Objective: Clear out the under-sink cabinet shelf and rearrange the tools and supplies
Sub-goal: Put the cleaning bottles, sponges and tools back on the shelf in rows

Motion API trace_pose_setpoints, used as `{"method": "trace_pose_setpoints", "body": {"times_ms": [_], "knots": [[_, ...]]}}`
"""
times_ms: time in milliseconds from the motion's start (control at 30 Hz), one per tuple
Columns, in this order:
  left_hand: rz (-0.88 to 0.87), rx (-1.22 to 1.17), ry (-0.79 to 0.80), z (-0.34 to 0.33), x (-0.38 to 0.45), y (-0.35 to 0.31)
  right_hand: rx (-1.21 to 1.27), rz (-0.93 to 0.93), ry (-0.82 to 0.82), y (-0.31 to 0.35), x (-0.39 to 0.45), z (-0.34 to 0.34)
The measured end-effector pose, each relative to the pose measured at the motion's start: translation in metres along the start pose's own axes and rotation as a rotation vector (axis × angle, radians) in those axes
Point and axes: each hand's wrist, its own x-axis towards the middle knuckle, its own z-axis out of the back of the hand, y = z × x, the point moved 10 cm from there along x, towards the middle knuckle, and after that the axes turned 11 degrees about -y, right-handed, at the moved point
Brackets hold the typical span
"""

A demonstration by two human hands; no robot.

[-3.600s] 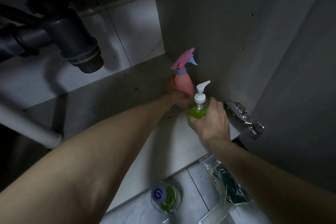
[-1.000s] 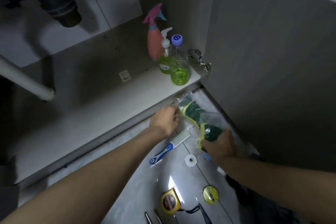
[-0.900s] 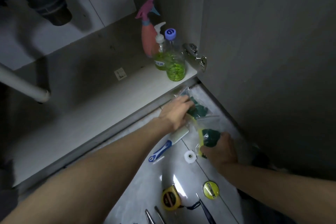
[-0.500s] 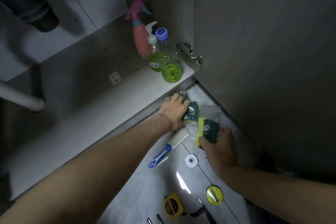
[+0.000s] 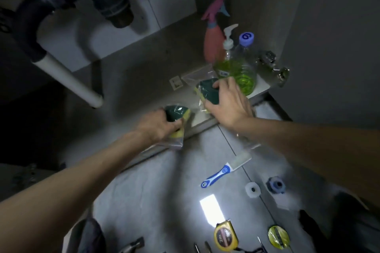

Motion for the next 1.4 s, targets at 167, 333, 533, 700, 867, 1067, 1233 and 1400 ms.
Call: {"method": "trace_pose_setpoints", "body": {"times_ms": [167,333,533,700,867,1067,1233,1400], "knots": [[0.18,-0.099,0.087,0.002,0.042,0.032,-0.336,0.105,0.097,0.012,0.022,-0.036],[0.288,-0.465,-0.007,0.017,0.107,0.009,-0.39,0.189,0.084,0.008,0.013,-0.044],[0.424,-0.89,-0.241,0.024,0.173,-0.053,-0.246,0.212,0.166,-0.007,-0.004,-0.044],[0.346,-0.812,-0.152,-0.01,0.195,-0.091,-0.279,0.2,0.149,-0.004,-0.006,-0.051],[0.336,-0.645,-0.177,-0.03,0.202,-0.075,-0.271,0.153,0.097,-0.006,0.002,-0.053],[0.336,-0.674,-0.218,-0.021,0.202,-0.067,-0.224,0.105,0.081,-0.01,0.009,-0.053],[0.3,-0.728,-0.24,-0.004,0.181,-0.062,0.067,0.134,-0.104,-0.005,-0.002,-0.022],[0.263,-0.579,-0.343,0.015,0.117,-0.056,0.068,-0.241,-0.019,-0.078,-0.025,-0.027]]}}
